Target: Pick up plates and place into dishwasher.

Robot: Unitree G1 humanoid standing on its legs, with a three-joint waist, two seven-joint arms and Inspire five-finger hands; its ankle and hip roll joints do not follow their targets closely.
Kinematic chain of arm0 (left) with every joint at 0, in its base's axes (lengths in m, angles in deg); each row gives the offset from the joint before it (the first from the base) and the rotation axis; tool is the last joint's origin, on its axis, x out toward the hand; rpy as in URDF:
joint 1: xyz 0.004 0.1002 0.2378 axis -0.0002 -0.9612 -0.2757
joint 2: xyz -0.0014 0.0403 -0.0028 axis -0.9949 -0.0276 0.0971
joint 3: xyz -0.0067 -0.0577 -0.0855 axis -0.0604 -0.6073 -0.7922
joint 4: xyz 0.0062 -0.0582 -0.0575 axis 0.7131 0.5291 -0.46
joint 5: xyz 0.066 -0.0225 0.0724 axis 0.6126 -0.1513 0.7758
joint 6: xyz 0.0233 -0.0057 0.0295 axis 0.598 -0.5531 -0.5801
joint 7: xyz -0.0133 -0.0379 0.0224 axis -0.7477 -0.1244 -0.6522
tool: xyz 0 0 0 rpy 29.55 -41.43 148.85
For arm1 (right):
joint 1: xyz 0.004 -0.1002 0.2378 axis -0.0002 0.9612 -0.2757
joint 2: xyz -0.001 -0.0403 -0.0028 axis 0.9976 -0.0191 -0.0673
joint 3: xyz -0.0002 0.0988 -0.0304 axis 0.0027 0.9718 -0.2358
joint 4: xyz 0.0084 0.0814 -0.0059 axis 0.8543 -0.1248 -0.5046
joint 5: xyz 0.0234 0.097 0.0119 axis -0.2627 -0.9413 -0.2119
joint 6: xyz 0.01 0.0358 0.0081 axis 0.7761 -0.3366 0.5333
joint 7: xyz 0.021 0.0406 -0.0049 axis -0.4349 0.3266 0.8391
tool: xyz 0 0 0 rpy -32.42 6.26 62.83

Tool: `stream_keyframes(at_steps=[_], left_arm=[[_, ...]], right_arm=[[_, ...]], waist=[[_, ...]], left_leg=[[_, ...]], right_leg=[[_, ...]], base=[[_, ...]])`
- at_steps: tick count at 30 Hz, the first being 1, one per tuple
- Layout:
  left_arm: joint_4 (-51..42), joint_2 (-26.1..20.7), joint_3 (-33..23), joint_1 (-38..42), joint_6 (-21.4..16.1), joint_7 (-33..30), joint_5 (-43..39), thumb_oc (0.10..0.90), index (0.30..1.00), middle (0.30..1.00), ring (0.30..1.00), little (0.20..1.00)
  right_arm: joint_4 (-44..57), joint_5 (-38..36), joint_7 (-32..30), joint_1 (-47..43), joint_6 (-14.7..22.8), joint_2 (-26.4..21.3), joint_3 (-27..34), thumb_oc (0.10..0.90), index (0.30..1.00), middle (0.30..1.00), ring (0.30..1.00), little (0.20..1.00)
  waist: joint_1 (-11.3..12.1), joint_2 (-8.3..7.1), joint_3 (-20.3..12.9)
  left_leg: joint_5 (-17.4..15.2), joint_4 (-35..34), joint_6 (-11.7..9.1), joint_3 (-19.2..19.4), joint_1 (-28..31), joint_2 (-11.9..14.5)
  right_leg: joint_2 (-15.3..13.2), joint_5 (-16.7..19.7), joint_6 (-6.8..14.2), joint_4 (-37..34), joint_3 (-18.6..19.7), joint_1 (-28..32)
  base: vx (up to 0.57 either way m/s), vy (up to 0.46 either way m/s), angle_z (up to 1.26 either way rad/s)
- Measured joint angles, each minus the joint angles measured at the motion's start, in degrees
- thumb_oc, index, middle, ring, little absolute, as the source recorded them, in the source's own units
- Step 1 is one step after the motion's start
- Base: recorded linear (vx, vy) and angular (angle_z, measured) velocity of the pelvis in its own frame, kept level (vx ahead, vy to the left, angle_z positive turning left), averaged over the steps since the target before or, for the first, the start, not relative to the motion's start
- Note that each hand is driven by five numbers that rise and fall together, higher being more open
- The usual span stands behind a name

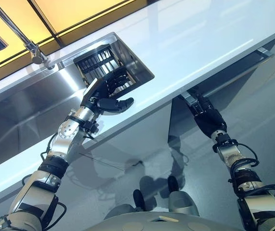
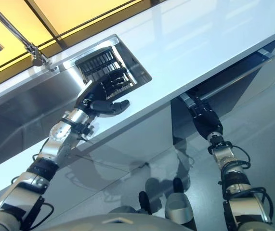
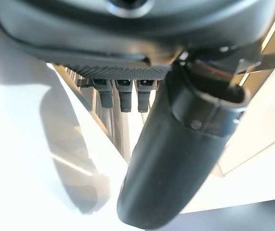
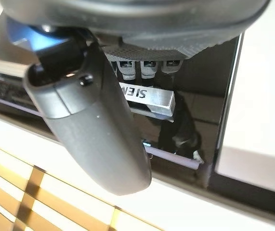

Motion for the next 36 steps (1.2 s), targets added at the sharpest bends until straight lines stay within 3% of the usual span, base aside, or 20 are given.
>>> stream_keyframes(at_steps=[5, 9, 20, 27, 31, 36], left_arm=[[-0.3, 0.0, 0.0, 0.0, 0.0, -0.2, 0.0, 0.8, 0.9, 0.9, 0.9, 0.9], [-2.1, 0.0, -0.5, -0.7, -0.1, -1.1, 0.2, 0.8, 0.9, 0.9, 0.9, 0.9], [-5.8, 0.0, -5.9, -6.4, -1.0, -2.5, 1.8, 0.8, 0.9, 0.9, 0.9, 0.9], [-5.7, -0.1, -6.2, -7.5, -1.2, -3.2, 3.6, 0.8, 0.9, 0.9, 0.9, 0.9], [-5.8, -0.1, -5.9, -7.6, -1.1, -0.9, 3.6, 0.8, 0.9, 0.9, 0.9, 0.9], [-15.9, -4.5, -0.2, -7.8, 2.9, 6.7, 3.5, 0.8, 0.9, 0.9, 0.9, 0.9]], right_arm=[[-1.7, 10.8, -0.7, -0.1, 2.0, -0.1, 0.0, 0.8, 0.9, 0.9, 0.9, 0.9], [-1.8, 12.8, -0.2, 4.7, 5.2, 1.7, 0.0, 0.8, 0.9, 0.9, 0.9, 0.9], [6.7, 12.4, 1.8, 26.8, 13.9, 15.2, -0.2, 0.8, 0.9, 0.9, 0.9, 0.9], [8.3, 11.5, 1.6, 28.3, 15.4, 18.5, -0.3, 0.8, 0.9, 0.9, 0.9, 0.9], [7.9, 11.5, 1.0, 27.9, 14.8, 19.0, -1.7, 0.8, 0.9, 0.9, 0.9, 0.9], [6.1, 11.5, -0.2, 26.6, 13.3, 19.1, -3.3, 0.8, 0.9, 0.9, 0.9, 0.9]], waist=[[-0.1, -0.77, 0.5], [0.0, -1.59, 1.0], [-2.8, -4.44, 1.2], [-3.2, -7.16, -1.3], [-3.2, -7.2, -2.6], [-2.3, -6.92, -2.9]], left_leg=[[0.1, 0.0, 0.1, 0.0, 0.6, 0.1], [-0.2, 0.0, -0.1, 0.0, 0.7, 0.1], [-1.3, 0.0, 0.1, 1.5, 1.9, 0.1], [-1.3, 0.0, 0.2, 2.2, 1.9, 0.2], [-1.1, 0.0, 0.5, 1.9, 1.8, 0.2], [-0.7, 0.0, 0.5, 0.0, 1.7, -0.1]], right_leg=[[0.1, 0.0, 0.0, 0.0, 0.0, 0.6], [0.1, -0.1, 0.0, 0.0, 0.0, 0.8], [0.0, -0.3, 0.2, 0.0, 1.2, 1.5], [0.1, -0.3, 0.2, 0.0, 1.4, 1.4], [0.0, -0.2, 0.0, 0.0, 1.4, 1.4], [-0.3, -0.6, 0.2, 0.0, 1.1, 2.0]], base=[[0.0, 0.0, 0.0], [-0.01, 0.002, 0.0], [-0.02, 0.029, -0.05], [-0.02, 0.036, -0.01], [-0.02, 0.021, 0.03], [-0.02, 0.028, 0.16]])
